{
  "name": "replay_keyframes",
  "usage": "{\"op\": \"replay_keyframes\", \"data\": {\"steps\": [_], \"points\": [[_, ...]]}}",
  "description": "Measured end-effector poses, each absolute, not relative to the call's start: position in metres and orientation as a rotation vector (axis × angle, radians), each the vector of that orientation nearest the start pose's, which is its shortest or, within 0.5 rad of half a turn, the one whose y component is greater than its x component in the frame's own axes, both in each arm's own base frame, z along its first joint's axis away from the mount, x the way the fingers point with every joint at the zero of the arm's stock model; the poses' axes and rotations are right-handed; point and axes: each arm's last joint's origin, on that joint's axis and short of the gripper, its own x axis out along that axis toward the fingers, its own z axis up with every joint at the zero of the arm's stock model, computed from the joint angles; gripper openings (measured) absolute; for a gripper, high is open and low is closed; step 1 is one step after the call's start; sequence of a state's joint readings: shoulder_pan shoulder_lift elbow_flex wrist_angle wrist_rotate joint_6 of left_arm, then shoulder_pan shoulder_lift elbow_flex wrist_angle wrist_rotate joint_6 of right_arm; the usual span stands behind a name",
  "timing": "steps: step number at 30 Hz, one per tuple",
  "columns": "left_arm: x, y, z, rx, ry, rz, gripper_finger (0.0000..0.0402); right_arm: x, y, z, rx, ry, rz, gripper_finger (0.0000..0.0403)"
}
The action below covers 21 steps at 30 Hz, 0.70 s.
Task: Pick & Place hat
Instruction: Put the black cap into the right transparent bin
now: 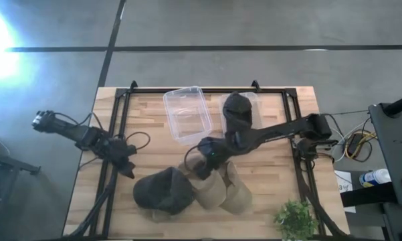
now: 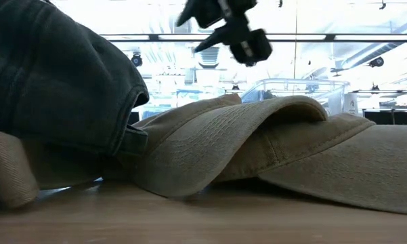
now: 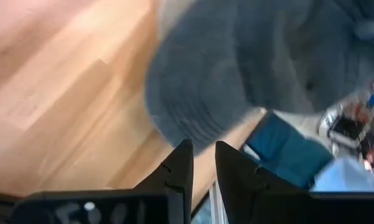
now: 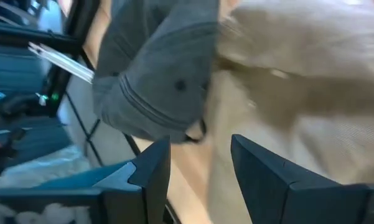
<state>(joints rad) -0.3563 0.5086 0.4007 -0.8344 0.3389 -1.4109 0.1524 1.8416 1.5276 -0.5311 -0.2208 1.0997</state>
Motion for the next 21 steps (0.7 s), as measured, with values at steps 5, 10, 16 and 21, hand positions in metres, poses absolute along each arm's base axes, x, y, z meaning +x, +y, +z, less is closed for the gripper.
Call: {"op": "replay_keyframes", "data": {"steps": [5, 10, 16, 21], "points": [[0.086, -0.044, 0.178, -1.349, 1.257, 0.28, 0.0083, 0.42, 0.07, 0.255, 1.098, 0.875, -0.11, 0.0164], [0.086, -0.047, 0.164, -1.445, 1.316, 0.434, 0.0128, 0.437, 0.07, 0.25, 1.134, 0.773, -0.019, 0.0164], [0.093, -0.057, 0.153, -1.549, 1.352, 0.418, 0.0165, 0.45, 0.074, 0.228, 1.156, 0.785, 0.03, 0.0164], [0.099, -0.063, 0.141, -1.617, 1.308, 0.412, 0.017, 0.453, 0.078, 0.216, 1.149, 0.82, 0.036, 0.0164]]}}
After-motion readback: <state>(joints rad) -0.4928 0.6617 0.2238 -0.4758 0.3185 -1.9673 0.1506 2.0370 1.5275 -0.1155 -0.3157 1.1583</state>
